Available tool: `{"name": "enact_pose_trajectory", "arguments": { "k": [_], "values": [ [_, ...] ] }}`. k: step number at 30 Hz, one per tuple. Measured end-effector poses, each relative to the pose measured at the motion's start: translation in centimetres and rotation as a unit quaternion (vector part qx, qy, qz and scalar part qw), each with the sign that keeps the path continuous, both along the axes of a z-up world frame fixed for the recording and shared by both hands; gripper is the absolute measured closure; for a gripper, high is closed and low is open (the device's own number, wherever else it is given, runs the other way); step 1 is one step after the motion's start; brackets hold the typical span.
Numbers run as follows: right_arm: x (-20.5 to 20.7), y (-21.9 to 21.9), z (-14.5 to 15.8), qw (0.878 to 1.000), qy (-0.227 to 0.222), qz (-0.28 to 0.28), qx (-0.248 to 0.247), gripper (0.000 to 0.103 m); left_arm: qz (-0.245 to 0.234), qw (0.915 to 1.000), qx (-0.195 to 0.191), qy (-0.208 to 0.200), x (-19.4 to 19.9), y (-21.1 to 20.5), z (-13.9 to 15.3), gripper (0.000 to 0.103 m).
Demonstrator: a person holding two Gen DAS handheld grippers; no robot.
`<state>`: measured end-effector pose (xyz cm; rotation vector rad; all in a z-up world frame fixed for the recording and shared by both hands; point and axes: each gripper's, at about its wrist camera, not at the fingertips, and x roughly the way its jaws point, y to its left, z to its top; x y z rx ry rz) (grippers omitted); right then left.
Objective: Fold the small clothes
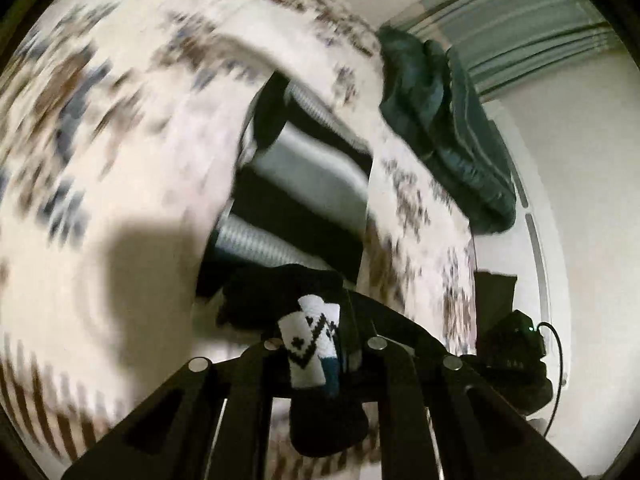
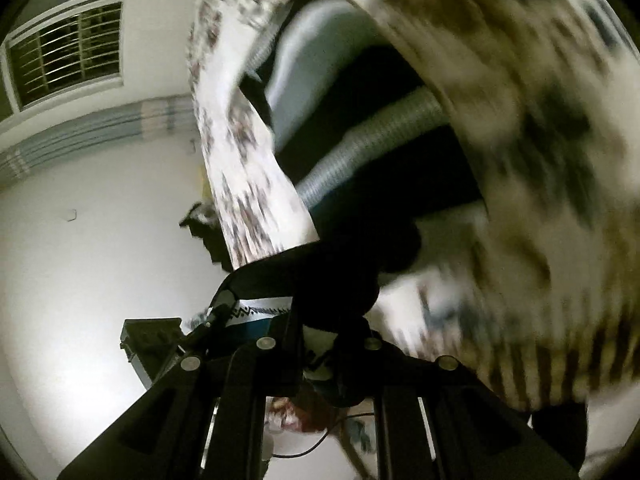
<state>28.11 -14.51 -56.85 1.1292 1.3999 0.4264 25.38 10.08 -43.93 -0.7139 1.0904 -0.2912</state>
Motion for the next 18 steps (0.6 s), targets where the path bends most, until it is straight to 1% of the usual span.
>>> {"name": "enact_pose_trajectory", "arguments": {
  "k": [1,2,5,6,8,9,11,13,14,15,17,18],
  "values": [
    [2.1,-0.3,0.0,1.0,-0.007,-0.004,-0.003,0.091,0.0,1.0,0.003,-0.005,1.2,0.4,0.0,0.095],
    [4.2,-0.4,0.1,1.0,-0.011,-0.009,-0.009,0.091,0.0,1.0,0.001,-0.009,3.3,0.4,-0.2,0.095],
    [10.7,0.0,-0.1,0.999,-0.023,-0.014,-0.03,0.091,0.002,0.9999,-0.001,-0.011,7.9,1.0,-0.8,0.095],
    [12.3,0.0,-0.5,0.999,-0.025,-0.015,-0.035,0.091,0.003,0.9999,0.001,-0.01,10.1,1.2,-1.2,0.095],
    [16.5,-0.4,-0.8,0.998,-0.026,-0.025,-0.049,0.091,0.0,1.0,0.002,-0.009,12.8,1.3,-1.8,0.095],
    [18.4,-0.5,-1.2,0.998,-0.027,-0.029,-0.053,0.091,-0.003,0.9999,0.012,-0.008,14.3,1.2,-2.1,0.095],
    [22.2,-0.8,-2.0,0.997,-0.024,-0.045,-0.064,0.091,-0.014,0.9997,0.018,-0.008,17.2,1.1,-2.7,0.095],
    [25.4,-0.6,-3.1,0.996,-0.015,-0.059,-0.071,0.091,-0.024,0.9994,0.025,0.0,19.9,1.0,-3.7,0.095],
    [26.2,-0.7,-3.8,0.995,-0.01,-0.063,-0.073,0.091,-0.026,0.9993,0.026,0.007,21.0,1.1,-4.3,0.094],
    [27.9,-0.7,-4.4,0.995,-0.003,-0.066,-0.074,0.091,-0.027,0.9993,0.021,0.018,22.2,1.3,-5.1,0.092],
    [29.8,-0.5,-5.4,0.995,0.007,-0.065,-0.079,0.091,-0.018,0.9988,0.01,0.045,24.1,2.0,-6.8,0.091],
    [31.2,-0.4,-6.0,0.995,0.013,-0.065,-0.078,0.089,-0.014,0.9983,-0.005,0.056,24.9,2.3,-7.7,0.086]
  ]
}}
